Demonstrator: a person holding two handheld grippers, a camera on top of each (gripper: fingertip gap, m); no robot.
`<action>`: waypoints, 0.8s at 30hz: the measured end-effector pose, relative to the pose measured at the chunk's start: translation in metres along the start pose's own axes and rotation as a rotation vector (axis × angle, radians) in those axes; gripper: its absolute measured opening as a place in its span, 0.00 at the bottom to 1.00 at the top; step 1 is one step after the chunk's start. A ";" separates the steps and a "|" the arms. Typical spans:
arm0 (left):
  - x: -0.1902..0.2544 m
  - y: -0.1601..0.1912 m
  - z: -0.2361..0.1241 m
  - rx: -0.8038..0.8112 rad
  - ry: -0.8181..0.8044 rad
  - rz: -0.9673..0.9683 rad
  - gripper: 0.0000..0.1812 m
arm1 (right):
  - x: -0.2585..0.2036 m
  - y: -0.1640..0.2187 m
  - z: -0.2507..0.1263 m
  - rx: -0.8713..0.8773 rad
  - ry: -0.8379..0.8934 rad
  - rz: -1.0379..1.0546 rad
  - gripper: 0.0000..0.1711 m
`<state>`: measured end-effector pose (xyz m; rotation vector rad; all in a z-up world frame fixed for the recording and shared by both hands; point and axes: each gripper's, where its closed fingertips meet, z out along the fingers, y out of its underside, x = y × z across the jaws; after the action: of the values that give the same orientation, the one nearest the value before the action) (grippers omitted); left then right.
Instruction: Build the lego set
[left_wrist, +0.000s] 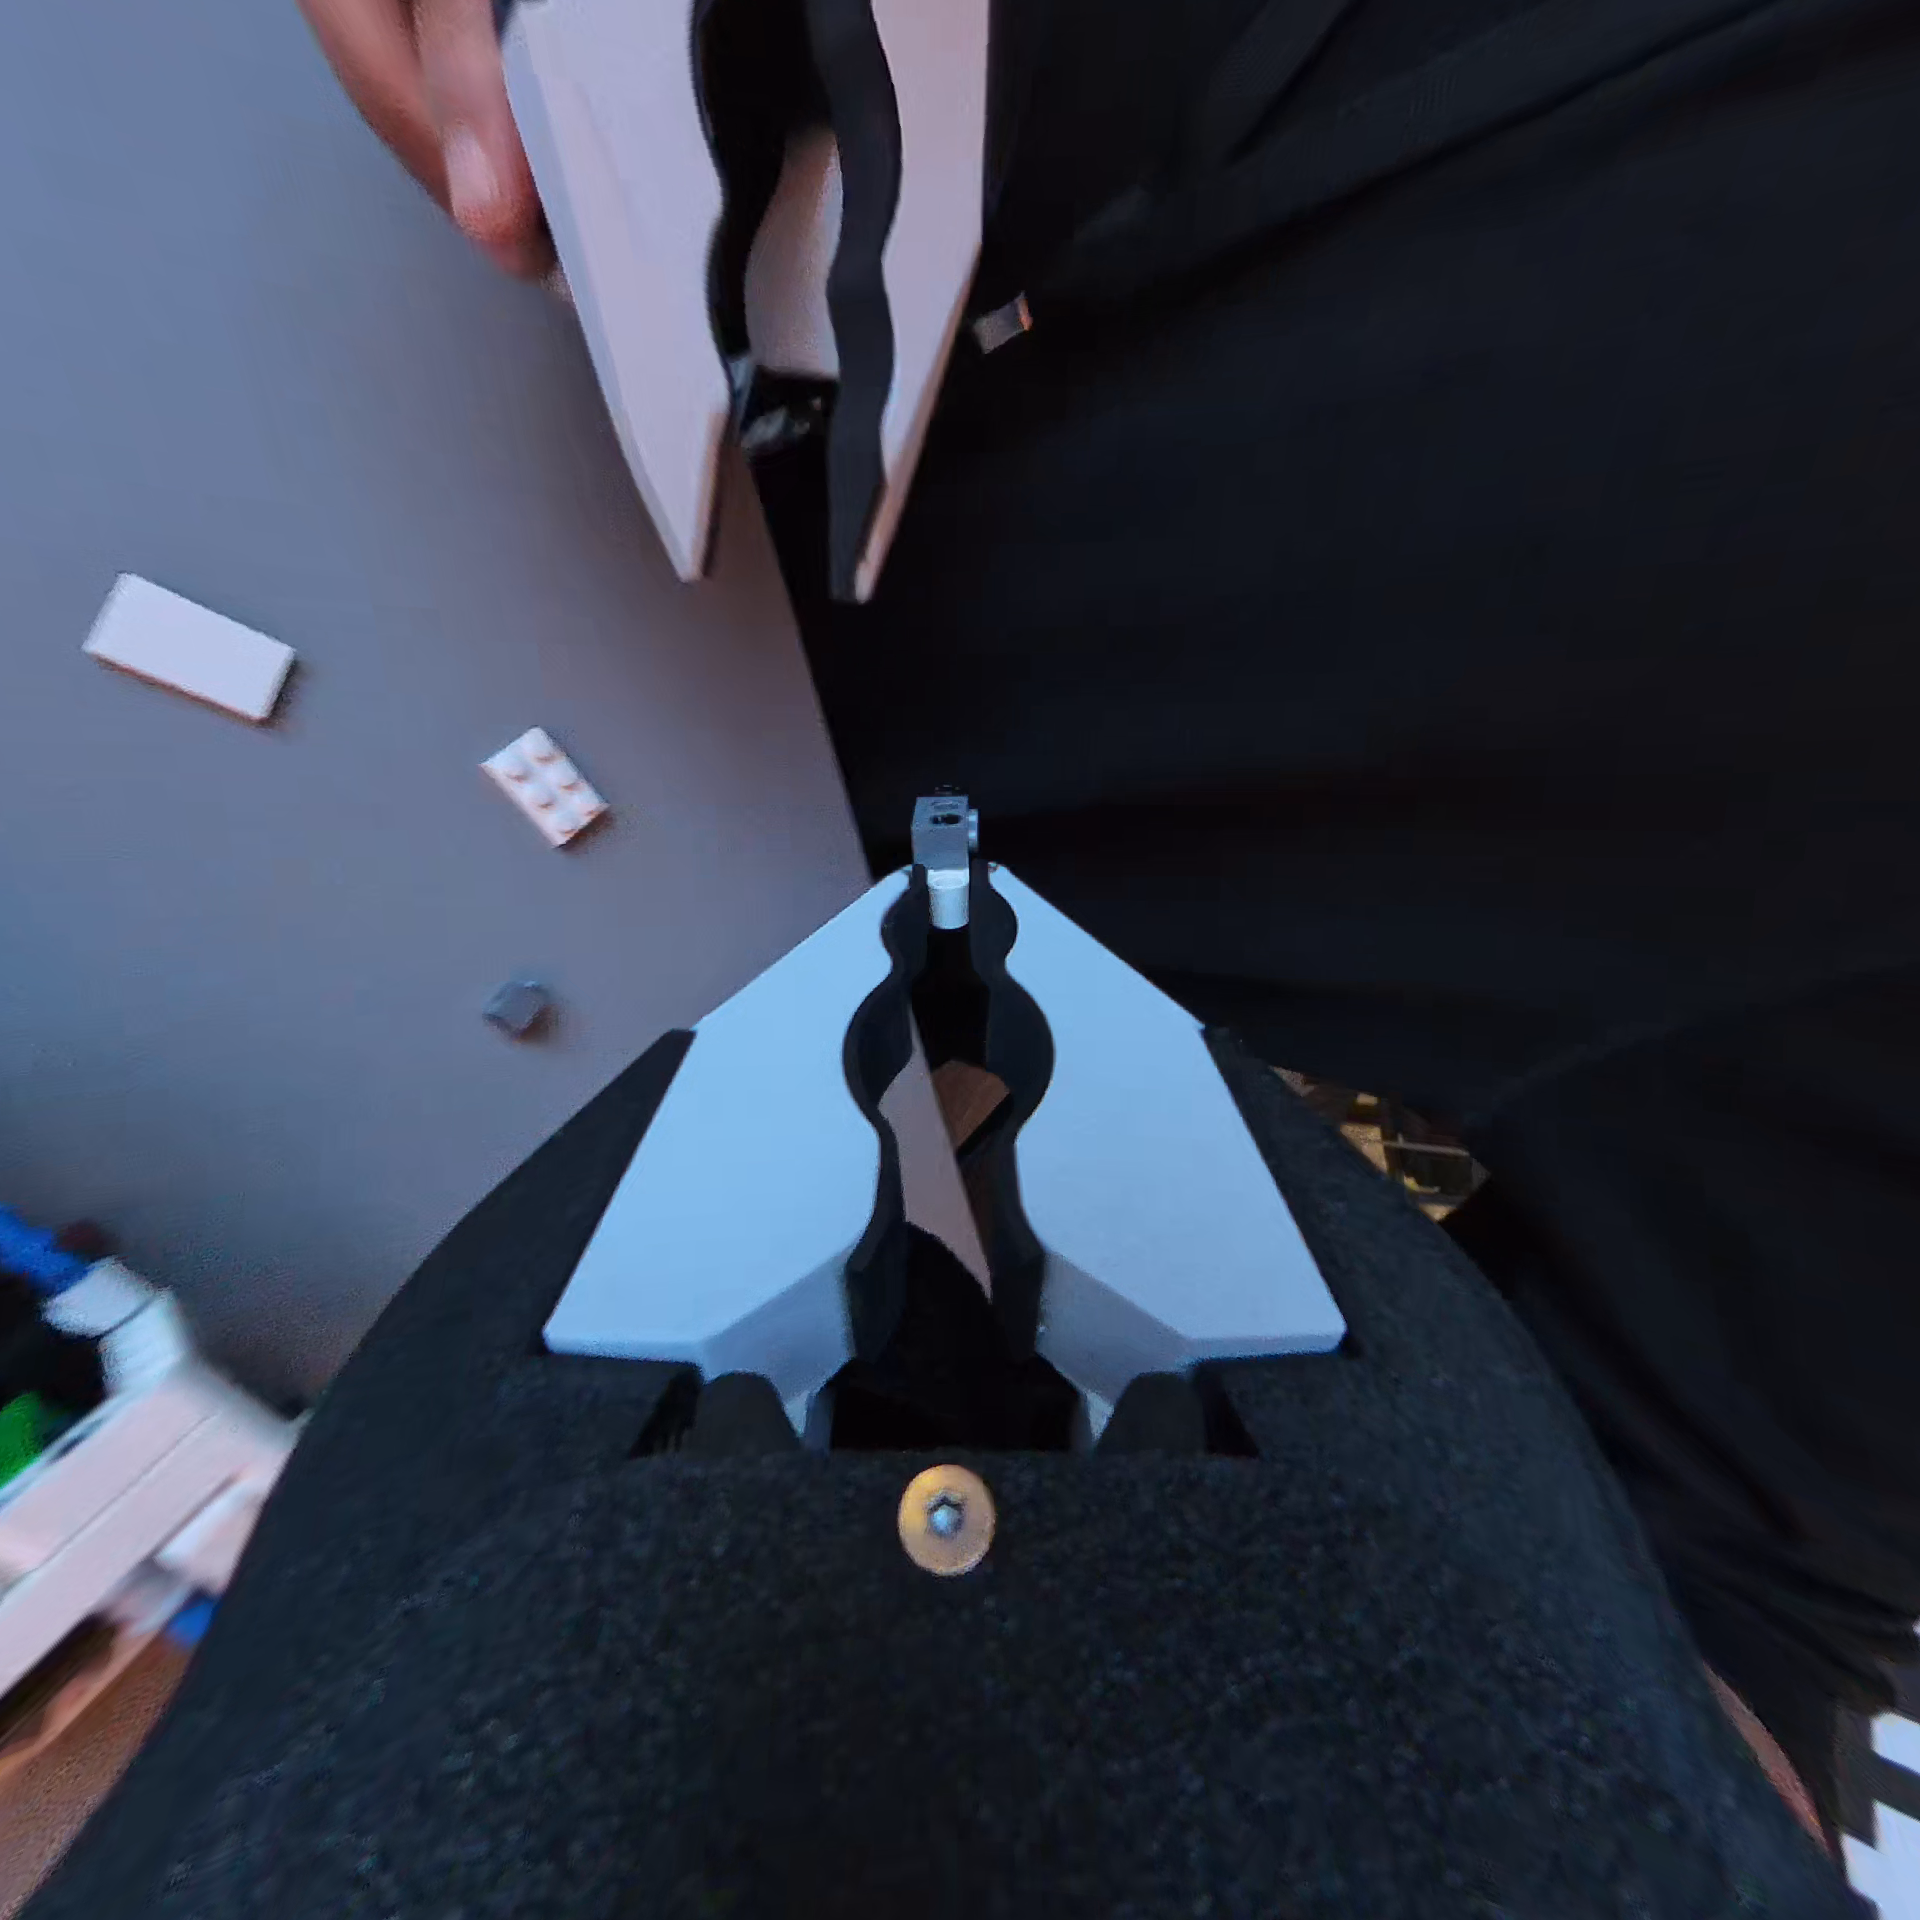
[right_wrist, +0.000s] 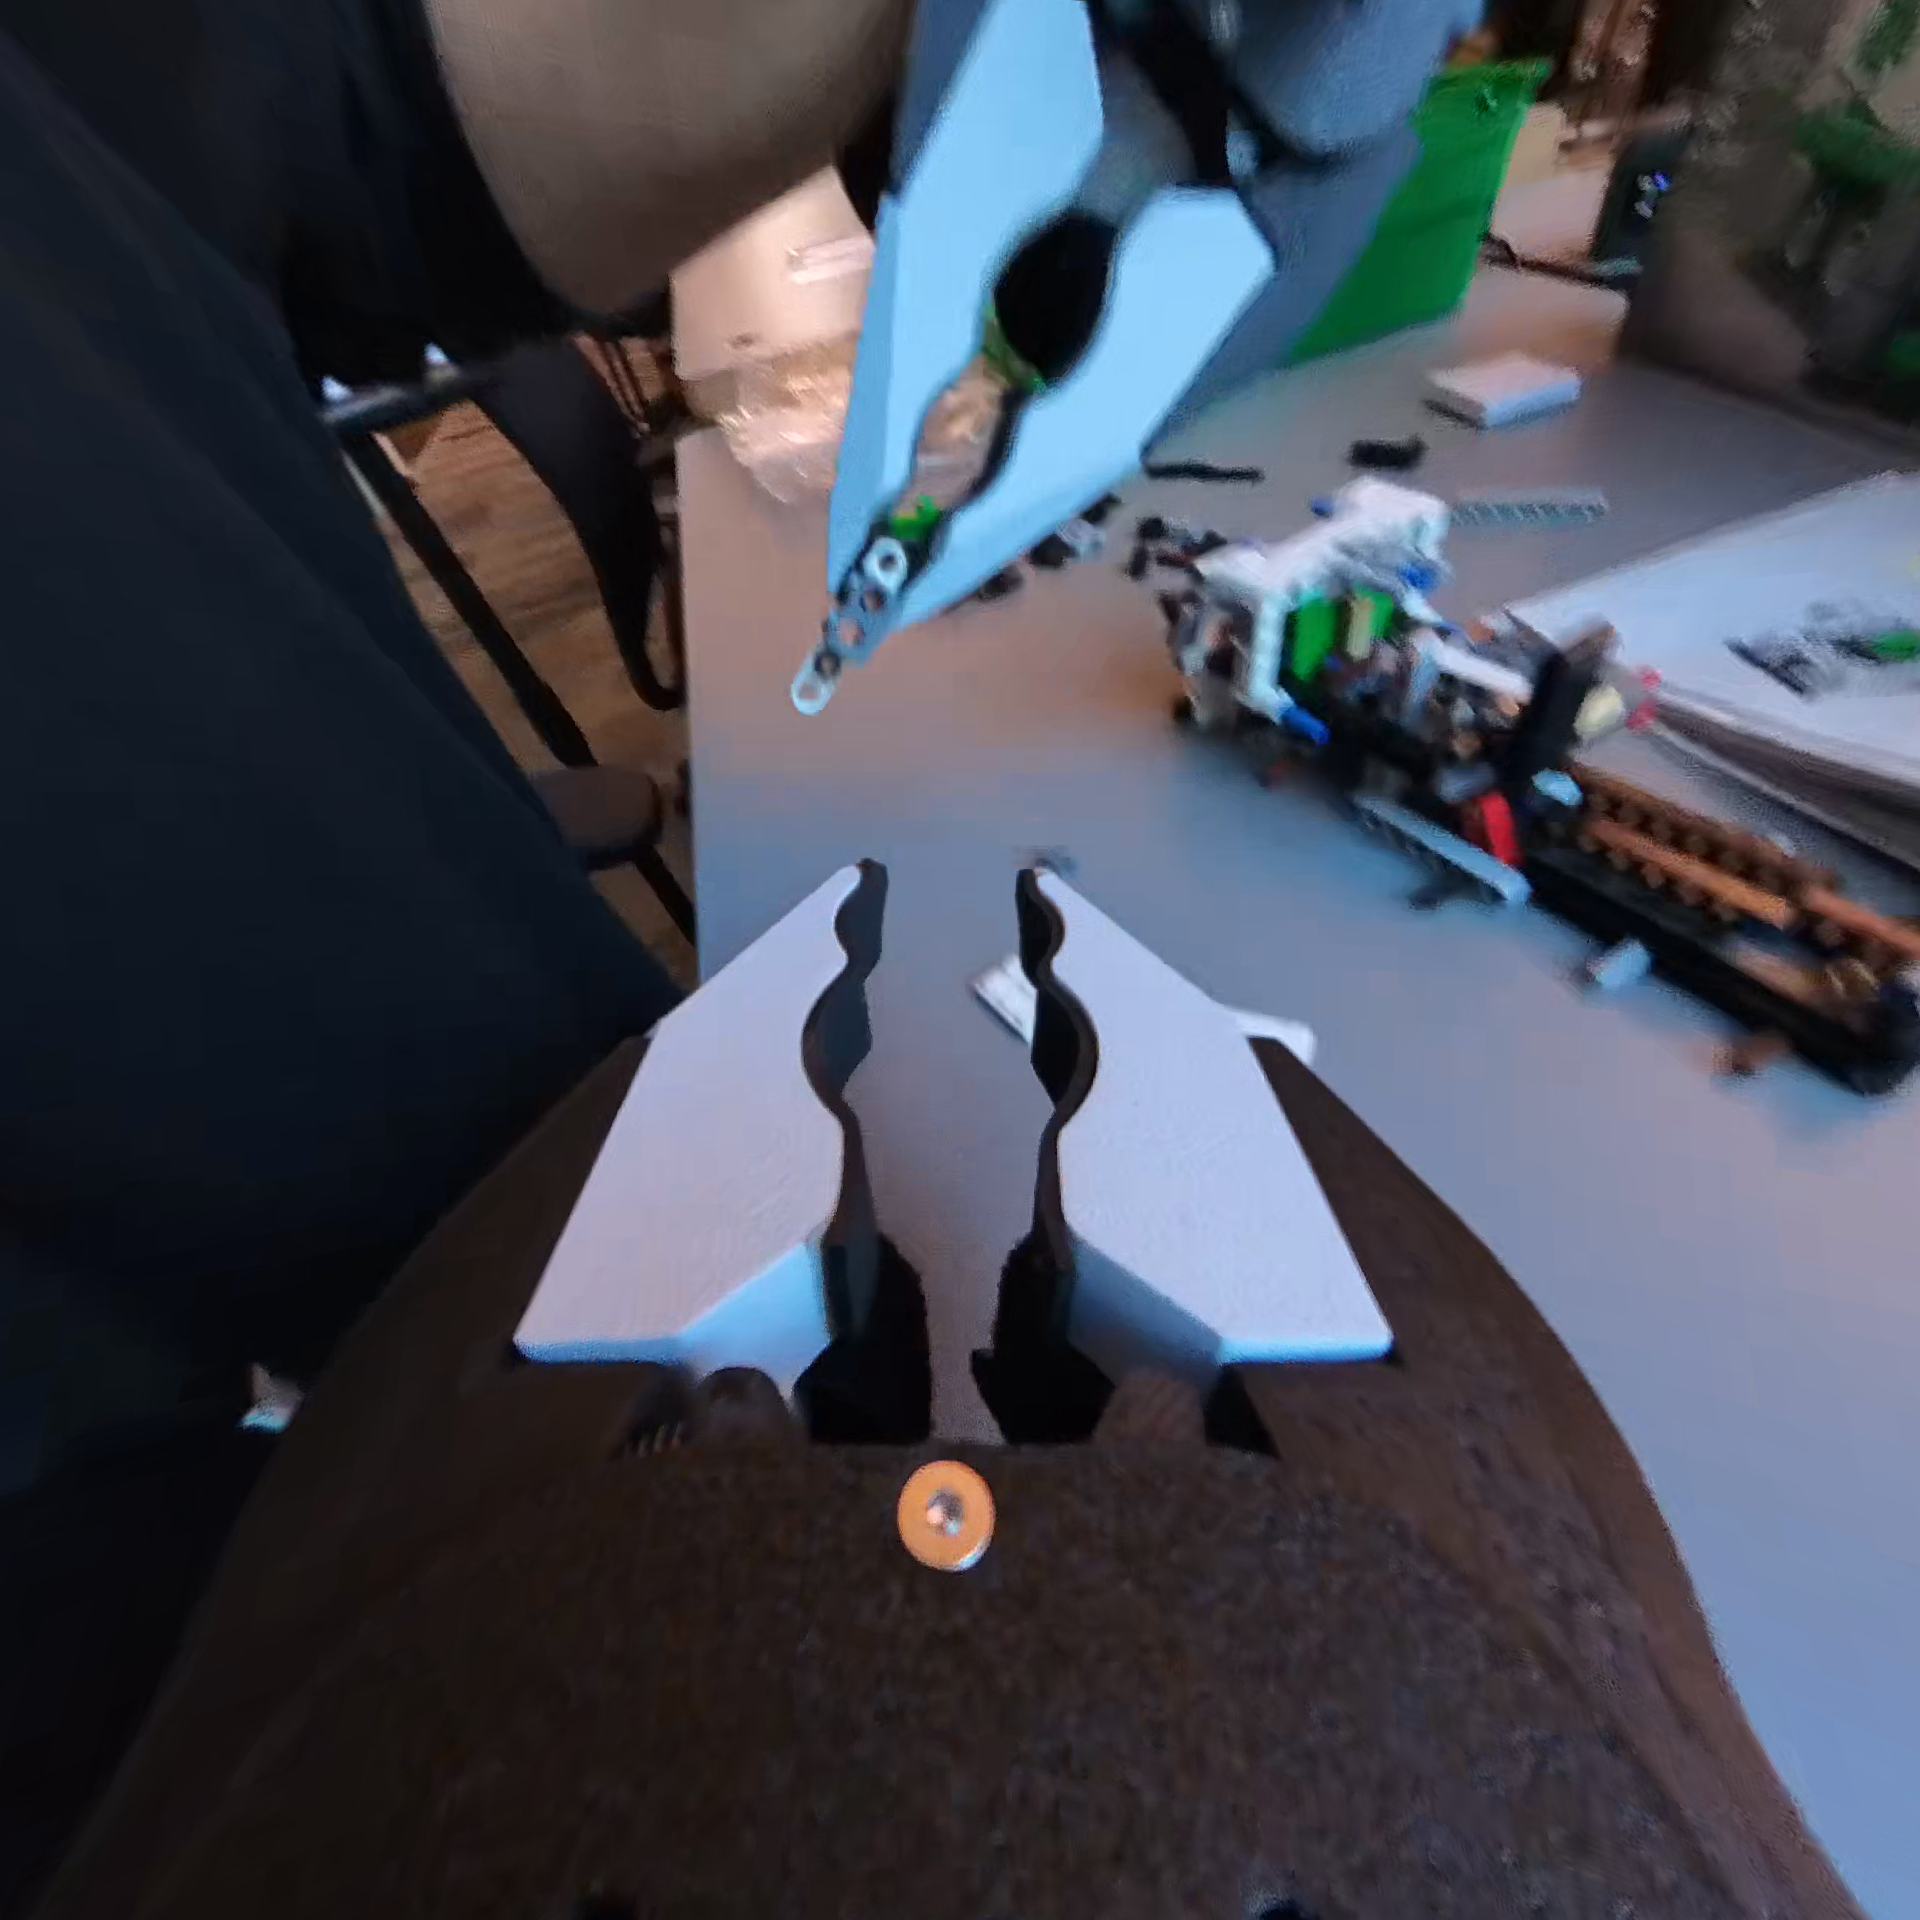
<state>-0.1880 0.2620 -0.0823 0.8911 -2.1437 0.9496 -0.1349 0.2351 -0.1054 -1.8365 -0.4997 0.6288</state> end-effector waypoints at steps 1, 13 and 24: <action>0.005 0.002 0.003 0.029 0.023 0.008 0.04 | -0.008 -0.007 0.007 0.009 -0.025 -0.024 0.15; 0.038 0.000 0.006 0.110 0.276 0.116 0.03 | -0.049 -0.044 0.048 -0.002 -0.020 -0.497 0.26; 0.034 -0.013 0.018 0.143 0.260 0.085 0.03 | -0.058 -0.048 0.036 0.073 0.071 -0.558 0.20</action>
<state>-0.2021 0.2302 -0.0617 0.7042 -1.9229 1.2048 -0.2042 0.2414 -0.0595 -1.5455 -0.8853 0.1977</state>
